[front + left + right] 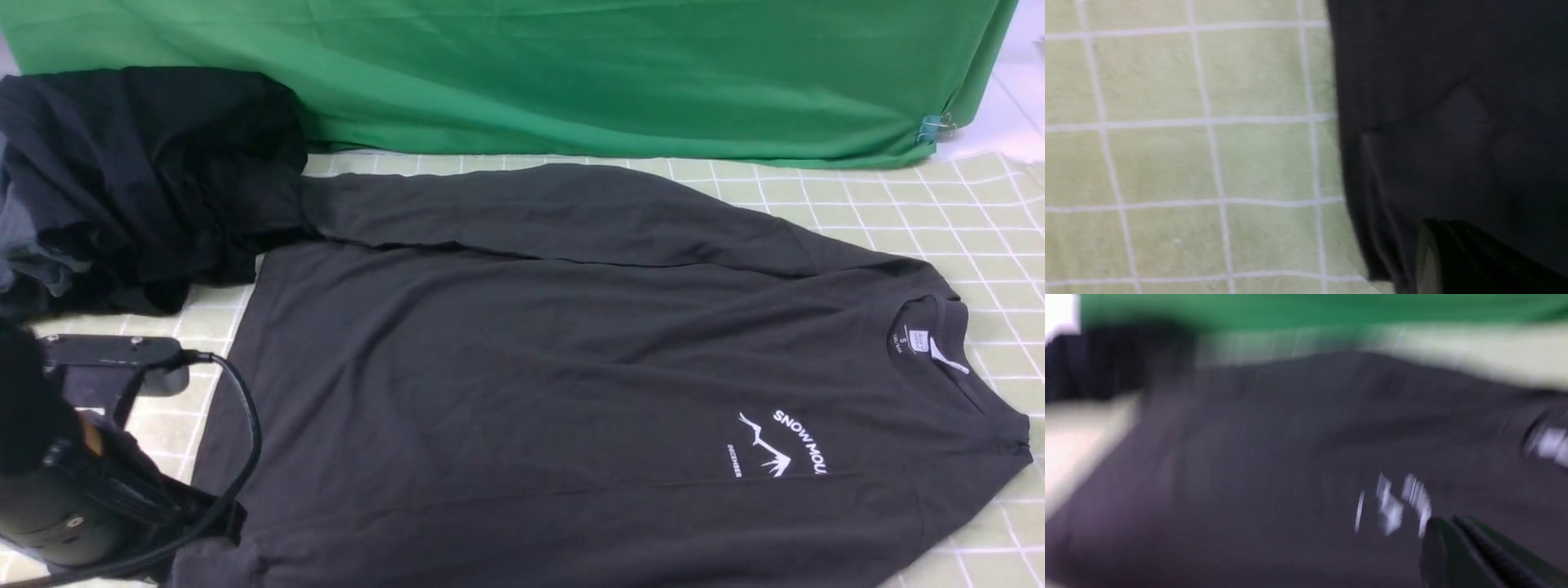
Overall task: Fold a long-sleeved shirt over a green coffee tablecloth.
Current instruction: 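Grasp the left edge of the dark T-shirt lying flat on the table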
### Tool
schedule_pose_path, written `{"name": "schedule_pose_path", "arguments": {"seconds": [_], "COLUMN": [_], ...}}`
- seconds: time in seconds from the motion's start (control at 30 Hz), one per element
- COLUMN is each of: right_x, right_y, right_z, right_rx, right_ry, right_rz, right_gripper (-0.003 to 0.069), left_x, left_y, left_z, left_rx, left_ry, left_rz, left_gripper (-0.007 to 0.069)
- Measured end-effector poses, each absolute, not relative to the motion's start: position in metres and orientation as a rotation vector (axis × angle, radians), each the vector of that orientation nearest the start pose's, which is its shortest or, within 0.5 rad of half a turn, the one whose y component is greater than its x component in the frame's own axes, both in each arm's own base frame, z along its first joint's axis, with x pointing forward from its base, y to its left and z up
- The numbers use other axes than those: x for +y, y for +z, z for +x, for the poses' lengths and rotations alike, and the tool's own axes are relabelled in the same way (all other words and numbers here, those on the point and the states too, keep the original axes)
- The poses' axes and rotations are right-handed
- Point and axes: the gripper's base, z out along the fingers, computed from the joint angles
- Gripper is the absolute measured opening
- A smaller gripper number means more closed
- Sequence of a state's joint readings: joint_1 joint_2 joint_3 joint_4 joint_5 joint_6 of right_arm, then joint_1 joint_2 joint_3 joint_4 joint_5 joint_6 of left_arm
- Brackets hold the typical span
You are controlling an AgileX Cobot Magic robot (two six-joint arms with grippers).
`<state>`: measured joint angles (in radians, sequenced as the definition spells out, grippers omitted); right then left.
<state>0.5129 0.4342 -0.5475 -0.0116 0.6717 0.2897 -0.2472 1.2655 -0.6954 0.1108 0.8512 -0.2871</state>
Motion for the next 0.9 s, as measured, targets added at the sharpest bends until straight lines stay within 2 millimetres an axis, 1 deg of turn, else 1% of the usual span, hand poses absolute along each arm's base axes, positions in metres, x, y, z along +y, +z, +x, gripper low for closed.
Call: {"name": "schedule_pose_path", "arguments": {"seconds": [0.03,0.07,0.13,0.17,0.23,0.27,0.3,0.33,0.43,0.47,0.5,0.53,0.63,0.8,0.83,0.9], "right_x": [0.050,0.060,0.066,0.075,0.088,0.089,0.093,0.098,0.102,0.103,0.103,0.104,0.104,0.105,0.105,0.105], "right_y": [0.309,0.307,0.307,0.305,0.300,0.300,0.299,0.297,0.296,0.296,0.296,0.296,0.297,0.298,0.298,0.298], "right_z": [0.079,0.084,0.088,0.090,0.095,0.095,0.096,0.098,0.100,0.100,0.100,0.100,0.101,0.102,0.102,0.102], "right_rx": [2.164,2.221,2.243,2.257,2.273,2.270,2.270,2.266,2.264,2.265,2.262,2.259,2.242,2.232,2.231,2.231], "right_ry": [0.466,0.453,0.454,0.460,0.472,0.476,0.481,0.491,0.498,0.497,0.500,0.501,0.510,0.514,0.514,0.514], "right_rz": [-0.355,-0.437,-0.492,-0.555,-0.627,-0.636,-0.652,-0.674,-0.689,-0.690,-0.692,-0.691,-0.686,-0.684,-0.684,-0.684], "right_gripper": [-0.0003,-0.0003,-0.0003,-0.0003,-0.0003,-0.0003,-0.0001,-0.0001,-0.0001,-0.0001,-0.0001,-0.0001,0.0000,0.0000,0.0000,0.0000], "left_x": [-0.043,-0.043,-0.044,-0.045,-0.046,-0.046,-0.047,-0.048,-0.050,-0.050,-0.051,-0.052,-0.053,-0.055,-0.055,-0.055], "left_y": [0.214,0.209,0.205,0.200,0.191,0.190,0.186,0.181,0.174,0.174,0.171,0.168,0.164,0.162,0.162,0.164], "left_z": [0.207,0.211,0.215,0.219,0.224,0.225,0.227,0.230,0.235,0.235,0.236,0.236,0.237,0.238,0.238,0.237], "left_rx": [2.879,2.877,2.875,2.876,2.885,2.882,2.887,2.889,2.895,2.895,2.904,2.911,2.929,2.945,2.948,2.953], "left_ry": [0.061,0.075,0.081,0.086,0.090,0.087,0.088,0.084,0.072,0.072,0.063,0.053,0.035,0.020,0.018,0.027], "left_rz": [0.037,0.045,0.052,0.059,0.071,0.072,0.076,0.080,0.079,0.079,0.069,0.059,0.035,0.015,0.012,0.024], "left_gripper": [0.0000,0.0014,0.0031,0.0064,0.0127,0.0141,0.0172,0.0237,0.0347,0.0352,0.0383,0.0398,0.0391,0.0284,0.0196,0.0078]}}
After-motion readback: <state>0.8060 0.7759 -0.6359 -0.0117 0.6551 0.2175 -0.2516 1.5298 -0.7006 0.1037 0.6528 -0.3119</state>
